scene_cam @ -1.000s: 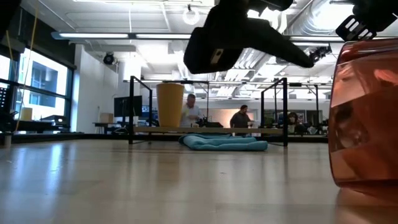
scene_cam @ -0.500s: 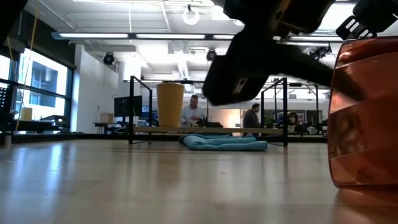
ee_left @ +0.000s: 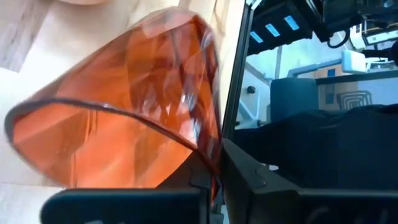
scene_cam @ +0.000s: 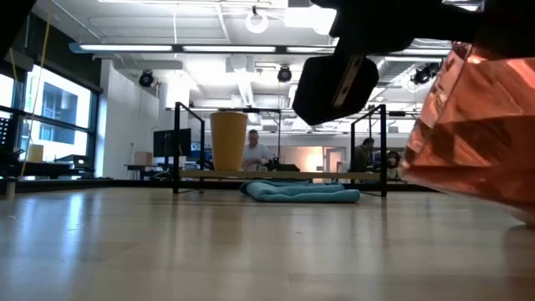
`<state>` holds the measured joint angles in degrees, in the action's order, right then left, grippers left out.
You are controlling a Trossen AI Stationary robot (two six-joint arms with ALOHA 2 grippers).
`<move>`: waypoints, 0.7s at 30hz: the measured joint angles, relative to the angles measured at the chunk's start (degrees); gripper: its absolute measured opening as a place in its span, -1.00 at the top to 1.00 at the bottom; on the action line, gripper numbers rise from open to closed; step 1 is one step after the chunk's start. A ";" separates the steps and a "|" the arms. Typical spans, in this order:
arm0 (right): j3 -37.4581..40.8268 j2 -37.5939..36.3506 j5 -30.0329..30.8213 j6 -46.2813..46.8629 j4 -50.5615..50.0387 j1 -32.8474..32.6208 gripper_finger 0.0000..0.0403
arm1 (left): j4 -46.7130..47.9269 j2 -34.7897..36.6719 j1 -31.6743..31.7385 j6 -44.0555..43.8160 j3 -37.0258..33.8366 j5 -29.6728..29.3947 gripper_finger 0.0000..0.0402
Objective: Stack small to large cups/mugs on shelf
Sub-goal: Put the orange cup on the shelf
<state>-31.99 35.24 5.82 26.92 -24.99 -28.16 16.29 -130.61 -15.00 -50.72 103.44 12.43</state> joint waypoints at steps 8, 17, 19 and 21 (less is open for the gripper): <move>0.00 0.00 0.00 0.00 0.27 -0.02 0.65 | 13.51 3.23 0.00 2.42 1.89 -0.09 0.98; 0.02 0.02 -0.15 -0.42 1.10 -0.01 0.65 | 39.34 5.85 0.44 8.98 10.55 -3.80 0.99; 0.02 0.07 -0.15 -0.44 1.76 0.00 0.65 | 45.14 6.42 0.83 10.20 13.10 -5.93 0.99; 0.02 0.07 -0.24 -0.46 1.59 0.00 0.65 | 48.98 6.60 1.22 11.04 15.68 -8.11 0.99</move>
<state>-31.97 35.31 5.58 26.46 -23.41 -28.16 65.28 -124.01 -13.78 -39.67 119.11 4.31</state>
